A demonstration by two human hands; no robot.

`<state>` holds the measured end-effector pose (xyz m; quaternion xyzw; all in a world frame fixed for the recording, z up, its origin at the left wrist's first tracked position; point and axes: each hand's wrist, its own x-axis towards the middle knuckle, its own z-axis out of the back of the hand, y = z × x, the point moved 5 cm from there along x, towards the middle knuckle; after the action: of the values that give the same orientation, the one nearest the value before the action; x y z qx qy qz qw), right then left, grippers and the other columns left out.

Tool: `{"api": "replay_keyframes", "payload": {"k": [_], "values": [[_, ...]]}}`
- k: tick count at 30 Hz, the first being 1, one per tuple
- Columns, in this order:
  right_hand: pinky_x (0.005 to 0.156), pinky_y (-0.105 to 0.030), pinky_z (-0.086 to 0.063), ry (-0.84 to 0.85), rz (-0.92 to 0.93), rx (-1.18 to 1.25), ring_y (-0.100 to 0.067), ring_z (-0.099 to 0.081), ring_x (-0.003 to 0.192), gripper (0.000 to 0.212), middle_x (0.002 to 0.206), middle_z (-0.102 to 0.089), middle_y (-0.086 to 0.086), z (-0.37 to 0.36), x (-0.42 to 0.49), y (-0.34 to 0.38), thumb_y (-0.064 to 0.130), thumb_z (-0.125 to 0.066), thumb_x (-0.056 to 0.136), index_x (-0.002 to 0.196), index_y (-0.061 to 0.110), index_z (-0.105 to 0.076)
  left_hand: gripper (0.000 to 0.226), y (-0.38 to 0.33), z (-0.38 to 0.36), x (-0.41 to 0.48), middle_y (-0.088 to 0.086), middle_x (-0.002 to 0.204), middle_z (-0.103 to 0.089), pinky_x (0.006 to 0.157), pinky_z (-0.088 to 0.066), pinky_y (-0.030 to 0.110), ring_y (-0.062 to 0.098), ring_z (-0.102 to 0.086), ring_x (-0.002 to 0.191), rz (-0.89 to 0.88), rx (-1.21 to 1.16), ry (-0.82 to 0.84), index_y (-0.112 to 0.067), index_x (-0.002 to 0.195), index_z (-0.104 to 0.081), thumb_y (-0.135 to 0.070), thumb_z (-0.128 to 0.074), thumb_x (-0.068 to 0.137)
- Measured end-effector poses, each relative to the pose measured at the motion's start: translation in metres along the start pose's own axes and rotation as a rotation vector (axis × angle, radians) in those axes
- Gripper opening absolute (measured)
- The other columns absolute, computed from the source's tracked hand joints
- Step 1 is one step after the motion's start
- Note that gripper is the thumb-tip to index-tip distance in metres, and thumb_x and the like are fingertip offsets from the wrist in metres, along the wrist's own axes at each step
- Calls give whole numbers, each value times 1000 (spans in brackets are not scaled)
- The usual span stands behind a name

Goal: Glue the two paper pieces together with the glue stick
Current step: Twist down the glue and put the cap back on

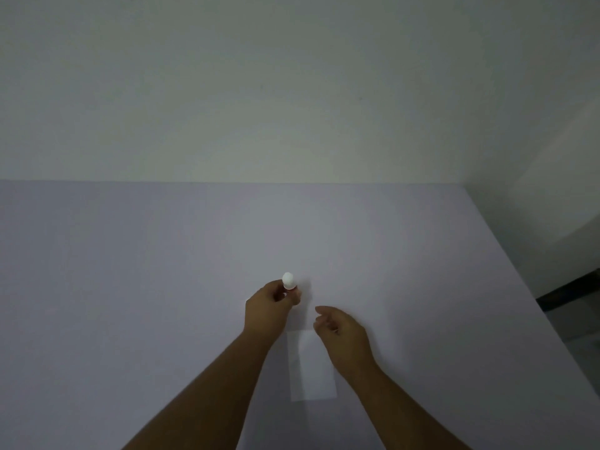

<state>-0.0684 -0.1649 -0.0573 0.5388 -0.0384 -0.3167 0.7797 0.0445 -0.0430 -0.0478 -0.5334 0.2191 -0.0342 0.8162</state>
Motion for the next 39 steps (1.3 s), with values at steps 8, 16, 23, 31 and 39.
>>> {"api": "replay_keyframes", "payload": {"k": [8, 16, 23, 31, 39], "values": [[57, -25, -52, 212, -415, 677, -14, -63, 61, 27, 78, -76, -8, -10, -16, 23, 34, -54, 91, 96, 10, -65, 17, -26, 20, -29, 3, 108, -70, 93, -48, 30, 17, -64, 103, 72, -369, 286, -22, 101, -67, -28, -62, 86], [72, -26, -53, 130, -91, 521, -19, -65, 80, 17, 91, -69, -6, -8, -50, 62, 24, -67, 82, 96, 17, -62, 26, -47, 48, -61, -3, 83, -76, 68, -52, 18, 15, -69, 87, 12, -443, 257, -22, 87, -72, -42, -67, 70], [64, -30, -56, 246, -215, 802, -24, -67, 72, 27, 81, -72, -16, -11, -78, 78, 28, -59, 88, 104, 6, -61, 19, -54, 65, -83, 0, 94, -75, 83, -52, 25, 16, -68, 94, -19, -441, 266, -20, 94, -70, -33, -67, 80], [75, -27, -51, 144, -31, 493, -20, -63, 84, 20, 99, -65, -10, -11, -95, 98, 26, -62, 87, 102, 19, -51, 36, -59, 76, -99, -4, 89, -77, 76, -51, 20, 13, -70, 91, -61, -468, 251, -22, 91, -72, -46, -71, 64], [75, -31, -52, 88, -9, 508, -22, -58, 77, 11, 90, -63, -15, -5, -96, 99, 22, -60, 88, 93, 13, -57, 20, -67, 81, -101, 4, 95, -73, 86, -52, 28, 18, -67, 92, -41, -428, 227, -18, 92, -68, -33, -68, 79]]}}
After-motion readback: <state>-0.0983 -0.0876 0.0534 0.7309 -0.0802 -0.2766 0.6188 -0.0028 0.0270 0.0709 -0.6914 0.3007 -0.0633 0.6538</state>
